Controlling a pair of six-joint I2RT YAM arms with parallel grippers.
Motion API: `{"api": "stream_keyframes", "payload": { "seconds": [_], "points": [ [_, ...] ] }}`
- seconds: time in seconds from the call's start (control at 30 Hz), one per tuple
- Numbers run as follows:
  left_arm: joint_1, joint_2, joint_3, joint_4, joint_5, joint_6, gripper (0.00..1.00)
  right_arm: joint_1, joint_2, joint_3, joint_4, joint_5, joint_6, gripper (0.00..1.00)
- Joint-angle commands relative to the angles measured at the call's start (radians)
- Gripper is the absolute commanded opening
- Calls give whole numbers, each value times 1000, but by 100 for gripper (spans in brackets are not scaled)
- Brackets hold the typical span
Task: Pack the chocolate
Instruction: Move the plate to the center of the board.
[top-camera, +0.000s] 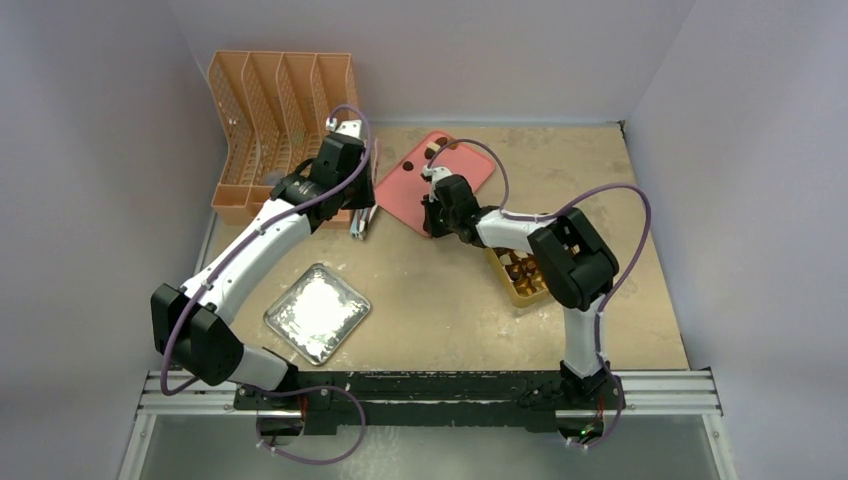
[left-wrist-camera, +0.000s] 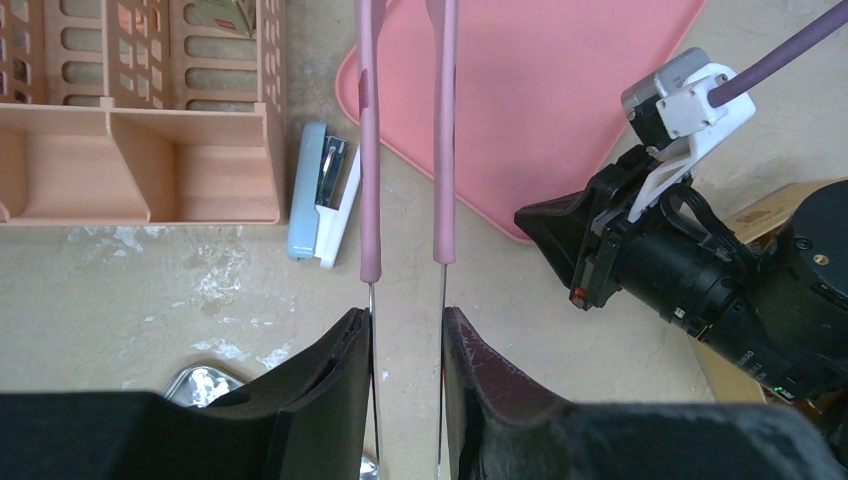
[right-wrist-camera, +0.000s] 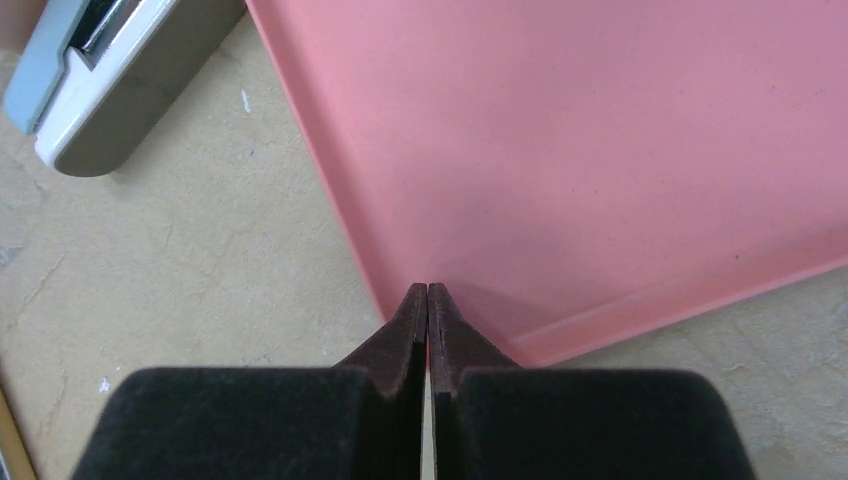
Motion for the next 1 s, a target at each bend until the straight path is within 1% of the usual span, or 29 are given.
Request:
{"api": "stream_keyframes", "payload": {
  "seconds": [0.0,0.33,0.6,0.83,0.97],
  "points": [
    [8,-43,9,32,-3,13,29,1,-17,1,22,-5,-51,0],
    [11,-18,61,23,21,11,29,21,-73,-119,39,-53,-43,0],
    [21,-13,71,15,23,7,29,76,-165,-276,77,-85,-30,0],
    [22,20,74,43,62,12,28,125,-277,-363,55,-73,-36,0],
    [22,59,94,75,118,43,28,126,-405,-354,-6,-43,-22,1]
  ]
}}
